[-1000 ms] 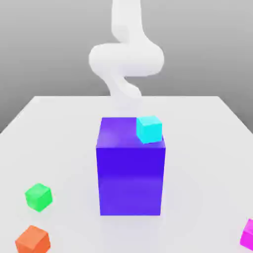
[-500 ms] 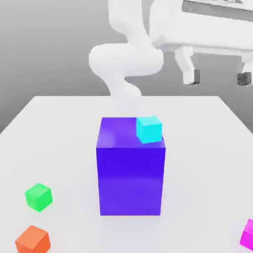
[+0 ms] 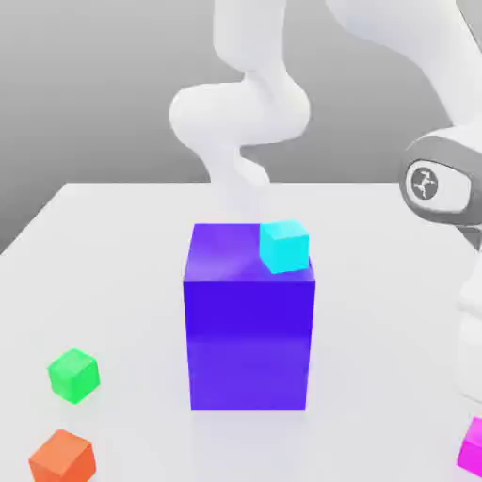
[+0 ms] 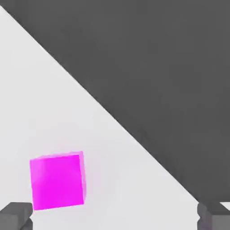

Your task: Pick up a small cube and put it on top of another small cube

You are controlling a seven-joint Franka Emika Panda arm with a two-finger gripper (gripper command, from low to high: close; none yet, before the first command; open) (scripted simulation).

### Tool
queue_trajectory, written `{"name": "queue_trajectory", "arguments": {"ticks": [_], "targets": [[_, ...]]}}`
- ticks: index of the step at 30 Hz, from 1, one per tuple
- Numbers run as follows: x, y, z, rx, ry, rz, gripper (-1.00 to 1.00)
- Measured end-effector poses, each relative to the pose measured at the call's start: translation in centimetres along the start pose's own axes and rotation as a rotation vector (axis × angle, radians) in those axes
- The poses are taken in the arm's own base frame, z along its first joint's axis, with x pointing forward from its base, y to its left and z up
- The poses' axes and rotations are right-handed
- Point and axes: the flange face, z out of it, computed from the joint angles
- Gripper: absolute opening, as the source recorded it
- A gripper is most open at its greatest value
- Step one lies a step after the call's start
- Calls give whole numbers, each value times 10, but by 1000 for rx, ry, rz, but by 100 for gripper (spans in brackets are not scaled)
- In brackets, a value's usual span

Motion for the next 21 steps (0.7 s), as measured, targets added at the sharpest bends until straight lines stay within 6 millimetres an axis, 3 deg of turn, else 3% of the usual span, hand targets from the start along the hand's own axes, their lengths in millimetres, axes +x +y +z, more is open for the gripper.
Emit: {"name": "queue_trajectory", "arguments": {"ticks": [4,5,11,13,16,18,21], "targets": [[-8,-9,63,-2,-25,-27,0],[-9,-9,76,-2,-26,-28,-100],[-10,-9,83,-2,-27,-29,-100],[-9,-9,69,-2,-27,-29,-100],[-8,-8,30,-3,-29,-25,-100],[2,16,25,-12,-40,20,-100],[18,79,20,-34,-48,62,-100]]}}
